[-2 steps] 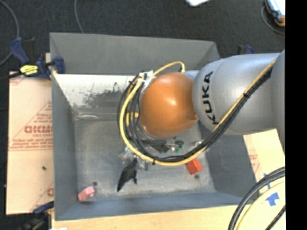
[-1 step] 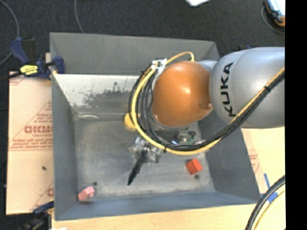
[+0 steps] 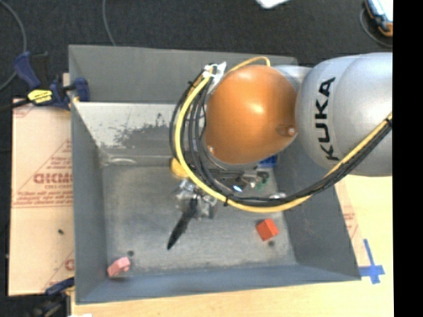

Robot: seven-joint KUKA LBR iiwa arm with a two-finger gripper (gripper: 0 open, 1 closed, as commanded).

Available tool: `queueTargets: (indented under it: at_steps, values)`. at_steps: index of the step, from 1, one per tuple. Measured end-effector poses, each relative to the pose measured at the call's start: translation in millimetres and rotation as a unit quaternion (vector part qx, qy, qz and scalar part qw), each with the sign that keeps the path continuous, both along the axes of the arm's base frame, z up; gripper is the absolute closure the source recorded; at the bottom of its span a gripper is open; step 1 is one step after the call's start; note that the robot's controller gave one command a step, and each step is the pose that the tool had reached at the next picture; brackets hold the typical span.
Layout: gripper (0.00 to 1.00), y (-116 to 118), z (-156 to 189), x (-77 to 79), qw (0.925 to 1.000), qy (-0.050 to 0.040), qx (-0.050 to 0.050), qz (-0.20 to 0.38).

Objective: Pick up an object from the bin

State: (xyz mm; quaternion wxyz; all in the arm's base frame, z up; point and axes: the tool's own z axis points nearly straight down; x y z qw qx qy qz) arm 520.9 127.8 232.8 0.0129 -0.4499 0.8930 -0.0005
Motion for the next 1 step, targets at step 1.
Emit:
queueTargets:
  at_steps: [1]
  values:
    - [1.0,-17.6,73.6,15.6,0.9999,0.0033,-0.001,0.012]
